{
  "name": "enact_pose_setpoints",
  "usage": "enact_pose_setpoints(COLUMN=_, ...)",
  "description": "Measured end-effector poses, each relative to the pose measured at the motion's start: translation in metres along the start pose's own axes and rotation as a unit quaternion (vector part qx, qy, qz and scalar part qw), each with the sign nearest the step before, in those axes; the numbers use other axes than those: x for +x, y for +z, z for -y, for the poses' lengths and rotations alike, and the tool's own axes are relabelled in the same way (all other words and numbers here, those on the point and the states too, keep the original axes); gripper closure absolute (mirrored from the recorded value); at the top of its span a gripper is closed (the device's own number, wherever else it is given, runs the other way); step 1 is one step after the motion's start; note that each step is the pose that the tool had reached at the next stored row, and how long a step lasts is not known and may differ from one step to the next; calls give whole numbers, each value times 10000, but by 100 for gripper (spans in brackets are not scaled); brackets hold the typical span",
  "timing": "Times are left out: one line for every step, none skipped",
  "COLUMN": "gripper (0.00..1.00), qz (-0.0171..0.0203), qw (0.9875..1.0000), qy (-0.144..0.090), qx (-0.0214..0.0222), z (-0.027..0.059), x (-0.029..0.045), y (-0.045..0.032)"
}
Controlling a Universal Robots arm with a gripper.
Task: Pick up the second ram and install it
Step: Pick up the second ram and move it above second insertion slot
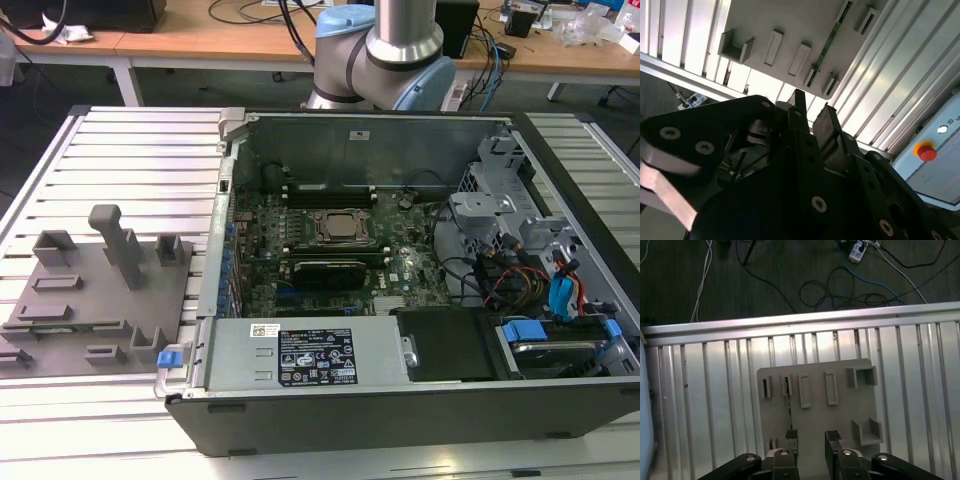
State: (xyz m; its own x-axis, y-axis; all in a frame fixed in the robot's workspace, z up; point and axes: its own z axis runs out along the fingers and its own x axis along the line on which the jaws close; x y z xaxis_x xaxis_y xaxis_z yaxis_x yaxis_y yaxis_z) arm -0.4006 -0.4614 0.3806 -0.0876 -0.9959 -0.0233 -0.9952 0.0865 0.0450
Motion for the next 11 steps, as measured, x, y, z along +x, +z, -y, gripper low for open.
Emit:
enact_pose_setpoints(gripper=64, qz=-1, qw=10000, qy=-15, qx=-1, z=0, x=0, y=-1)
enact_pose_setpoints(gripper=64, qz=-1, qw=10000, qy=-25, qx=-1, z=0, x=0, y=0)
enact_pose_setpoints(gripper=64, qz=-2, qw=10000, qy=-35, qx=-1, z=0, x=0, y=0)
enact_pose_setpoints(gripper=64, qz=-2, qw=10000, qy=-44, qx=-1, z=0, x=0, y=0)
enact_pose_setpoints(gripper=64, qz=-2, qw=10000, qy=-44, qx=-2, z=0, x=0, y=1)
enact_pose_setpoints(gripper=64, qz=-3, qw=10000, qy=-44, qx=-2, z=0, x=0, y=3)
enact_pose_setpoints(gripper=64, qz=-2, qw=10000, qy=-44, qx=-1, z=2, x=6, y=43)
enact_pose_setpoints(gripper=64, qz=-2, qw=10000, qy=-44, qx=-1, z=4, x=12, y=67)
enact_pose_setpoints(gripper=64, qz=-3, qw=10000, qy=-44, qx=-2, z=4, x=13, y=74)
enact_pose_setpoints(gripper=64, qz=-3, qw=10000, qy=-44, qx=-2, z=4, x=14, y=79)
enact_pose_setpoints(gripper=64, qz=-2, qw=10000, qy=-44, qx=-1, z=5, x=15, y=88)
